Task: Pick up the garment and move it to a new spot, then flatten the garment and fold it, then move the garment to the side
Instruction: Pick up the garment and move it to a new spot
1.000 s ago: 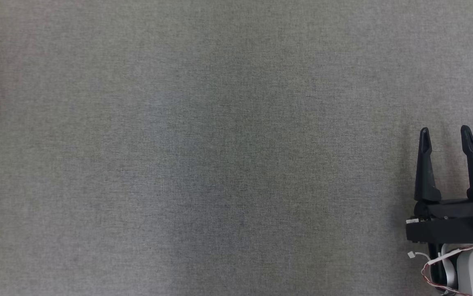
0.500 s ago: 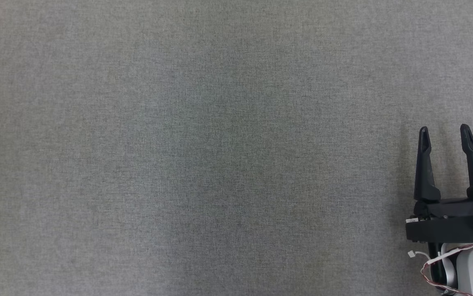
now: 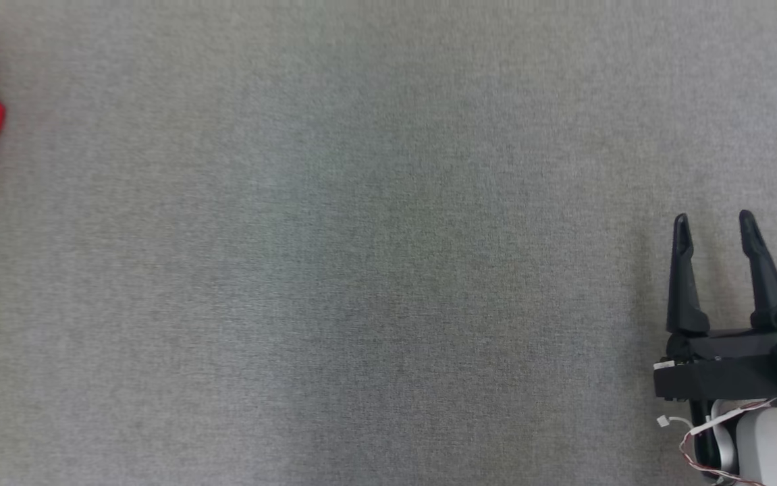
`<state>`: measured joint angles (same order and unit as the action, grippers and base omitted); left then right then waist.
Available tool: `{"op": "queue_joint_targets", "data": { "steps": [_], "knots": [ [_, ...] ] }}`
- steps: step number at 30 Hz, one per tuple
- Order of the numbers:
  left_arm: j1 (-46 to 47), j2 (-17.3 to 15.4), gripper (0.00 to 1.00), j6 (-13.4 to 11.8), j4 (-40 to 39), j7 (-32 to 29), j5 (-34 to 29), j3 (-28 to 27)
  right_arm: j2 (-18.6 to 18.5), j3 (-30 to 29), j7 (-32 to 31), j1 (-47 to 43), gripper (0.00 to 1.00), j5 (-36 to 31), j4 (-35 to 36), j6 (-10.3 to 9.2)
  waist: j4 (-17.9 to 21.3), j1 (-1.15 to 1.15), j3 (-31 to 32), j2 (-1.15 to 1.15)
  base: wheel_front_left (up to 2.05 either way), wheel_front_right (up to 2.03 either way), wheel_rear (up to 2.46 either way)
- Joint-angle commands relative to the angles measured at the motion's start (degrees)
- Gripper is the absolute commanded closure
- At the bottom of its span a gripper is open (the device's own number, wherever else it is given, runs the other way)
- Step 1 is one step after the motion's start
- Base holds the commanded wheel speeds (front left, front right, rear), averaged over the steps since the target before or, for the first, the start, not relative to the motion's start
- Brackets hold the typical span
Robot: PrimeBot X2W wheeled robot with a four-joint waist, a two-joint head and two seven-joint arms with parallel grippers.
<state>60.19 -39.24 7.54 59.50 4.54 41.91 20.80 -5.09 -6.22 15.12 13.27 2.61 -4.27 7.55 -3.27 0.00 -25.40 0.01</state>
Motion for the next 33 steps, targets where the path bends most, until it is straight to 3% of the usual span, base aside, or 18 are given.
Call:
{"op": "queue_joint_targets", "data": {
  "steps": [1,5,15,19,28,33],
  "knots": [
    [1.8,-1.1,1.00,-0.2,-0.1,2.6,-1.3,0.3,0.3,0.2,0.1,0.3,0.00,0.5,-0.3,-0.12,-0.8,0.00,1.8,-0.01,0.00,0.00,0.00],
    [6.5,-1.4,1.00,-0.7,-1.3,8.0,-4.2,1.4,0.9,0.5,0.1,-0.2,0.00,1.5,-1.7,-0.12,-1.4,0.00,4.8,-0.01,0.00,0.00,0.00],
    [17.0,2.2,1.00,-1.8,-14.4,10.0,-10.0,5.4,2.1,1.1,0.1,-2.1,0.00,4.6,-4.0,-0.12,1.3,0.00,11.8,-0.01,0.00,0.00,0.00],
    [18.2,5.1,1.00,-2.5,-20.5,7.6,-10.2,6.9,2.2,2.3,0.1,-3.2,0.00,6.7,-5.0,-0.12,4.5,0.00,13.8,-0.01,0.00,0.00,0.00],
    [13.2,15.1,1.00,-5.7,-33.6,3.7,-7.9,10.6,2.2,4.7,0.1,-4.2,0.00,10.6,-6.2,-0.12,14.1,0.00,17.0,-0.01,0.00,0.00,0.00],
    [8.8,20.6,1.00,-7.5,-36.4,2.2,-5.6,12.9,2.2,4.6,0.1,-4.6,0.00,11.6,-6.4,-0.12,18.6,0.00,16.9,-0.01,0.00,0.00,0.00]
  ]
}}
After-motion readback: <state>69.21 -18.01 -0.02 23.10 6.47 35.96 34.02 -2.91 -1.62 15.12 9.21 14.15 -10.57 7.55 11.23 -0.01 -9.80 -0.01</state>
